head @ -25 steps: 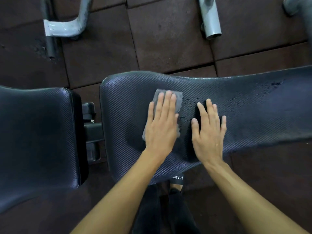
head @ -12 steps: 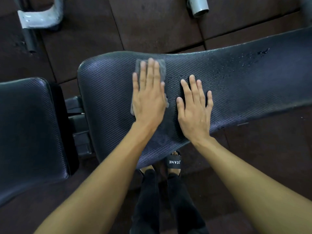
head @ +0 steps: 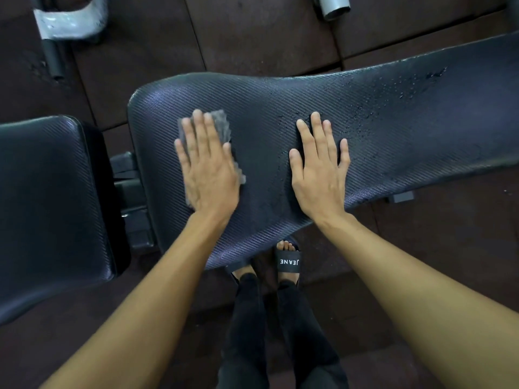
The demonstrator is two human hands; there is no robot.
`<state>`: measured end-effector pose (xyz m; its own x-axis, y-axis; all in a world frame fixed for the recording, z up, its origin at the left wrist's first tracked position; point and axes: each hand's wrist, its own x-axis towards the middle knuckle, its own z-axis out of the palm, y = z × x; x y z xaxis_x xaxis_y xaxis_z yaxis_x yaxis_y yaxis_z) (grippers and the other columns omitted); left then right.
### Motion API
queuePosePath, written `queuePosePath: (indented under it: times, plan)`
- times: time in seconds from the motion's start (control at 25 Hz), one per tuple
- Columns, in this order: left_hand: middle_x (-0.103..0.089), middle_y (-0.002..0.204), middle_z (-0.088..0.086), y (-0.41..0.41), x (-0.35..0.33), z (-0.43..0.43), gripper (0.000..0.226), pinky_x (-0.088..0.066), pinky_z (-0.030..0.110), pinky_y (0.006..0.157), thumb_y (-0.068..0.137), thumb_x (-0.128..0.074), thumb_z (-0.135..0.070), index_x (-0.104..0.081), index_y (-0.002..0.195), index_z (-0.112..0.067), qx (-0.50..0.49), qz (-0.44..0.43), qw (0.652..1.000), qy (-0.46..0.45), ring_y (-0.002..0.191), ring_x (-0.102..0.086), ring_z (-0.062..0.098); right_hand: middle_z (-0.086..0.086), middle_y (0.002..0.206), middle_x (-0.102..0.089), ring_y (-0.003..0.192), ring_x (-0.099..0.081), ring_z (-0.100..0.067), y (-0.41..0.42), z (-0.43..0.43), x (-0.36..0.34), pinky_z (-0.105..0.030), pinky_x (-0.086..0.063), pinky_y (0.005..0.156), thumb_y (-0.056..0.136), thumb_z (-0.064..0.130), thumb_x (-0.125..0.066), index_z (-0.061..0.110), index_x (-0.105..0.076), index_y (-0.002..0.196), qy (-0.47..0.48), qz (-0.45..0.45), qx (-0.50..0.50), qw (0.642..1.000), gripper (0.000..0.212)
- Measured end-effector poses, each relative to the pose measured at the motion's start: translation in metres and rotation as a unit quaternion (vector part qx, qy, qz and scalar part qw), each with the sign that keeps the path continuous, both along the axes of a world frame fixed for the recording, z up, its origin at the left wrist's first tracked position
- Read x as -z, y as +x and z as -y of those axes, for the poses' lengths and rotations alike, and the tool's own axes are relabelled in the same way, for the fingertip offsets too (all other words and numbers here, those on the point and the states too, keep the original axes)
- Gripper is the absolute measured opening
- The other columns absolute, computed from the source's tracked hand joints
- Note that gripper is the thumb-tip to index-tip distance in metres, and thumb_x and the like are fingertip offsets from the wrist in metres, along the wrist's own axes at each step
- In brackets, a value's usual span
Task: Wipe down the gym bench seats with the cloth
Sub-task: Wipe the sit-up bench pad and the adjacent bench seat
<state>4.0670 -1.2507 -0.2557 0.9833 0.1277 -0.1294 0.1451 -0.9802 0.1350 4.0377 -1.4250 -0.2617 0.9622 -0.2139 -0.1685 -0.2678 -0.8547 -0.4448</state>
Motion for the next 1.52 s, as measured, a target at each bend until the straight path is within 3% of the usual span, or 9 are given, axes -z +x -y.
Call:
queuePosePath:
  times: [0.16, 0.32, 0.52, 0.68, 0.88, 1.0, 1.24, 1.44, 1.52]
  plan:
    - [-0.008, 0.165, 0.01, -0.026, 0.002, 0.047, 0.056, -0.007, 0.044, 0.124, 0.106, -0.024, -0.028, -0.01, 0.156, -0.007, 0.056, 0.011, 0.998, -0.019, 0.152, -0.005, 0.025, 0.008, 0.167, -0.012, 0.154, -0.006, -0.011, 0.002, 0.002, -0.003, -0.043, 0.001, 0.122, 0.105, 0.037, -0.034, 0.03, -0.024, 0.156, 0.008, -0.006, -0.01, 1.0, 0.053]
    - [-0.01, 0.164, 0.009, -0.102, -0.006, 0.026, 0.056, -0.013, 0.046, 0.123, 0.106, -0.023, -0.028, -0.012, 0.156, -0.008, 0.146, -0.024, 0.989, 0.007, 0.152, -0.009, 0.023, 0.008, 0.167, -0.01, 0.154, -0.005, -0.012, 0.001, 0.004, -0.005, -0.044, 0.0, 0.122, 0.105, 0.037, -0.034, 0.03, -0.023, 0.157, 0.005, -0.021, -0.014, 1.0, 0.053]
    - [-0.009, 0.165, 0.01, -0.048, -0.003, -0.021, 0.056, -0.009, 0.047, 0.124, 0.106, -0.02, -0.029, -0.011, 0.156, -0.007, -0.002, -0.007, 1.0, 0.023, 0.152, -0.006, 0.025, 0.009, 0.167, -0.009, 0.154, -0.006, -0.011, 0.002, 0.006, -0.007, -0.042, -0.001, 0.122, 0.105, 0.039, -0.033, 0.031, -0.023, 0.156, -0.003, -0.028, -0.02, 0.999, 0.053]
    - [-0.007, 0.165, 0.008, 0.005, 0.001, 0.005, 0.055, -0.005, 0.046, 0.124, 0.107, -0.019, -0.029, -0.009, 0.157, -0.008, -0.026, 0.009, 1.0, -0.01, 0.153, -0.003, 0.025, 0.011, 0.166, -0.011, 0.153, -0.007, -0.008, 0.005, 0.011, -0.011, -0.039, -0.004, 0.121, 0.105, 0.039, -0.035, 0.033, -0.025, 0.156, 0.013, -0.036, -0.032, 0.999, 0.052]
    - [-0.017, 0.163, 0.01, -0.028, 0.005, 0.093, 0.054, -0.018, 0.046, 0.123, 0.106, -0.023, -0.028, -0.017, 0.155, -0.006, 0.044, 0.043, 0.998, -0.02, 0.151, -0.014, 0.025, 0.011, 0.157, -0.037, 0.144, -0.031, -0.007, 0.016, 0.051, -0.026, -0.035, -0.023, 0.113, 0.103, 0.027, -0.043, 0.027, -0.05, 0.143, 0.116, -0.007, -0.077, 0.99, 0.04]
    - [-0.016, 0.164, 0.008, -0.084, 0.002, 0.124, 0.053, -0.02, 0.046, 0.122, 0.107, -0.024, -0.027, -0.016, 0.156, -0.008, 0.074, 0.024, 0.997, -0.018, 0.151, -0.014, 0.023, 0.007, 0.152, -0.045, 0.138, -0.039, -0.012, 0.022, 0.084, -0.028, -0.029, -0.023, 0.108, 0.101, 0.023, -0.046, 0.022, -0.058, 0.135, 0.108, 0.038, -0.082, 0.99, 0.036]
    - [-0.014, 0.164, 0.009, -0.094, 0.001, 0.088, 0.054, -0.015, 0.048, 0.122, 0.106, -0.017, -0.029, -0.016, 0.156, -0.008, -0.076, -0.005, 0.996, 0.037, 0.152, -0.011, 0.024, 0.001, 0.164, -0.023, 0.151, -0.02, -0.018, 0.017, 0.153, -0.015, -0.044, -0.011, 0.121, 0.102, 0.032, -0.045, 0.027, -0.042, 0.146, -0.014, -0.004, -0.112, 0.994, 0.044]
    - [-0.013, 0.164, 0.01, -0.027, 0.008, 0.13, 0.056, -0.013, 0.047, 0.123, 0.106, -0.018, -0.03, -0.014, 0.156, -0.007, -0.09, 0.026, 0.996, -0.008, 0.152, -0.011, 0.027, 0.003, 0.166, -0.014, 0.153, -0.013, -0.017, 0.013, 0.16, -0.003, -0.045, -0.007, 0.121, 0.104, 0.037, -0.038, 0.03, -0.032, 0.152, -0.045, -0.004, -0.138, 0.989, 0.049]
    - [-0.013, 0.164, 0.011, -0.027, 0.007, 0.173, 0.055, -0.012, 0.047, 0.124, 0.105, -0.02, -0.028, -0.015, 0.156, -0.006, -0.032, 0.042, 0.998, -0.025, 0.152, -0.011, 0.027, 0.003, 0.166, -0.015, 0.153, -0.014, -0.017, 0.012, 0.16, 0.0, -0.045, -0.007, 0.121, 0.103, 0.038, -0.038, 0.031, -0.032, 0.152, -0.041, -0.004, -0.13, 0.991, 0.05]
